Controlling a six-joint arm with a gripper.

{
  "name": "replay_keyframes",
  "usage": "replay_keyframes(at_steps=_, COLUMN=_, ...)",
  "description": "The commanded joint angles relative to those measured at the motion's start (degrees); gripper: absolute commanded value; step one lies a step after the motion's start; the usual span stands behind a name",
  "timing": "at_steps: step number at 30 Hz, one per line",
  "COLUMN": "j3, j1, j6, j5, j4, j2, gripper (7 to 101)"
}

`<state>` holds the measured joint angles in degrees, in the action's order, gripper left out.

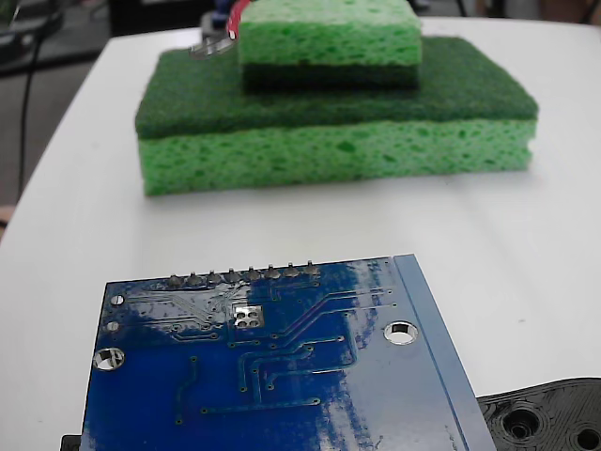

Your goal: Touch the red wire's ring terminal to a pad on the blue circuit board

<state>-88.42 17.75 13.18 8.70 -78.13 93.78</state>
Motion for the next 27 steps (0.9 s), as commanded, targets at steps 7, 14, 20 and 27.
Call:
replay_keyframes(at_steps=7, j3=1.93, j1=-0.62, j6=0.0, j5=0.09, j4=0.44, j2=-3.43, gripper=100.3)
replay_keyframes(at_steps=14, j3=2.02, j1=-1.23, j6=-0.18, j5=0.44, j4=1.32, j2=-4.66, gripper=100.3)
replay_keyframes(at_steps=20, j3=1.49, j1=-2.11, j6=-0.7, j5=0.0, j4=2.55, j2=-5.45, gripper=100.3)
replay_keyframes(at_steps=27, j3=1.23, j1=-2.46, j6=-1.05, j5=-0.26, j4=2.99, j2=-5.8, gripper=100.3)
